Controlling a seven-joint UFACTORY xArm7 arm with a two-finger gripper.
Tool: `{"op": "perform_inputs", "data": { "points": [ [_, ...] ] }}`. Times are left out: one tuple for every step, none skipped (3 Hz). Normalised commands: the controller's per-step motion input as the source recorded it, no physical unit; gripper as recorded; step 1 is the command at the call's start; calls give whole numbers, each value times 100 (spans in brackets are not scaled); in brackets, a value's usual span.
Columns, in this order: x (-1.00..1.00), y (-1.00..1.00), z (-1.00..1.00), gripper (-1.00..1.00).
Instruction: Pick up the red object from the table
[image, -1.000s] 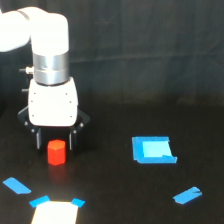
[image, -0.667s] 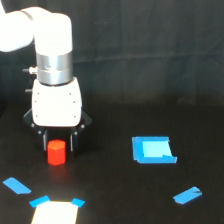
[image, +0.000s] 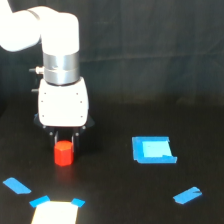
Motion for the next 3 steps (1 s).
{"op": "perform_inputs", "data": {
  "points": [
    [35,8,63,-78],
    [61,39,100,-93],
    [40,-7,87,-91]
  ]
}}
